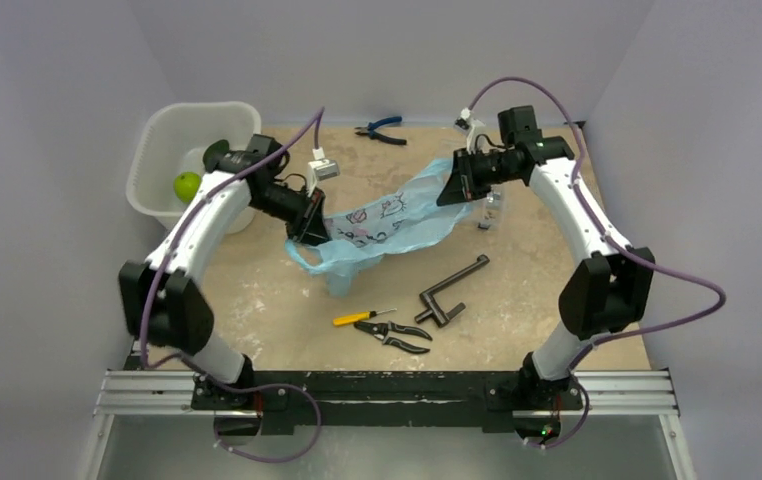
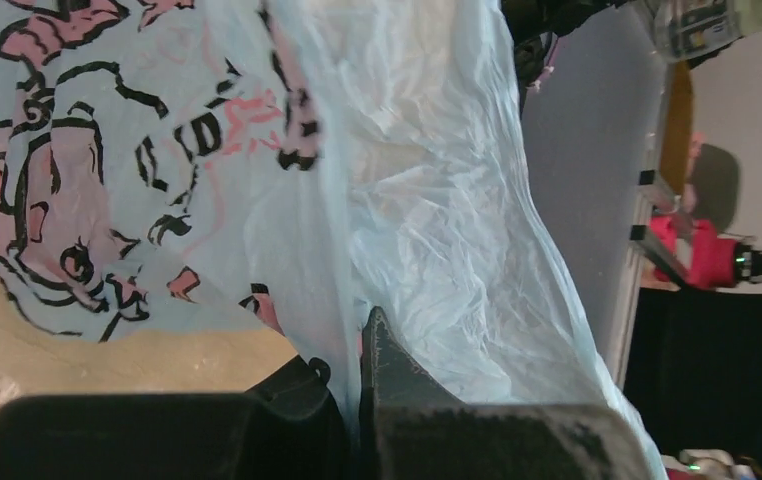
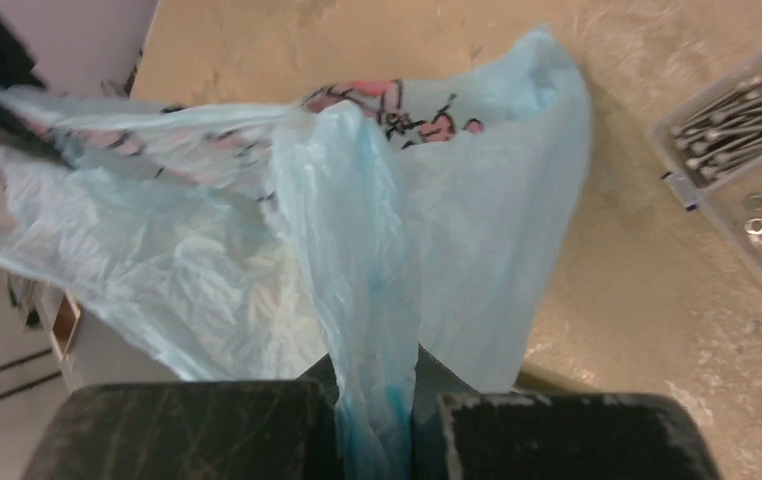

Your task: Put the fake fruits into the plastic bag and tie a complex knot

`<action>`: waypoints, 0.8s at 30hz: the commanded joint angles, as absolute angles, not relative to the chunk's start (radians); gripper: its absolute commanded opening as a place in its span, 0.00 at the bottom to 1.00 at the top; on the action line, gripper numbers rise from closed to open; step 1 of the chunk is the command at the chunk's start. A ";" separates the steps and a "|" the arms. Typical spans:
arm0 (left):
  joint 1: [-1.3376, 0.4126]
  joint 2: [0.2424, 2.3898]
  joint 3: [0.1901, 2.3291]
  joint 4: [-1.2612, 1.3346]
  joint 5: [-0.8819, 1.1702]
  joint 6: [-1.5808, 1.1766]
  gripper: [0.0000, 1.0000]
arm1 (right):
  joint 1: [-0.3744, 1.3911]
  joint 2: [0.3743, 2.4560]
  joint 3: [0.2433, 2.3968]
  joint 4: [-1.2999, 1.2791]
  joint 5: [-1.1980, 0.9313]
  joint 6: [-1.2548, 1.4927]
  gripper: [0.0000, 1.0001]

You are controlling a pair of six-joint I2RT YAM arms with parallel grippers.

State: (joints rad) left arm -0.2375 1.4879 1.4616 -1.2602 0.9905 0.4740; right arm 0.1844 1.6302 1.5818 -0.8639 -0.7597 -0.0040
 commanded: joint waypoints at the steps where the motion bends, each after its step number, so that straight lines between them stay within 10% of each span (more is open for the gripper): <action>1: -0.189 1.772 1.516 -1.336 1.084 0.622 0.00 | 0.230 1.691 1.548 -1.018 -0.875 -0.165 0.00; 6: -0.157 1.919 1.557 -1.314 0.987 0.710 0.00 | 0.222 1.612 1.395 -0.803 -0.757 -0.081 0.00; 13: -0.159 1.899 1.574 -1.371 0.973 0.829 0.00 | 0.224 1.441 1.409 -0.647 -0.603 -0.119 0.98; 24: -0.167 1.928 1.626 -1.457 1.026 0.938 0.00 | 0.548 1.490 1.419 -0.469 -0.538 -0.476 0.99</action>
State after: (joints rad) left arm -0.1608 1.9354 1.5822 -1.4151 0.9634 0.8581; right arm 0.4572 1.4403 1.4616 -0.5579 -0.5510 -0.3183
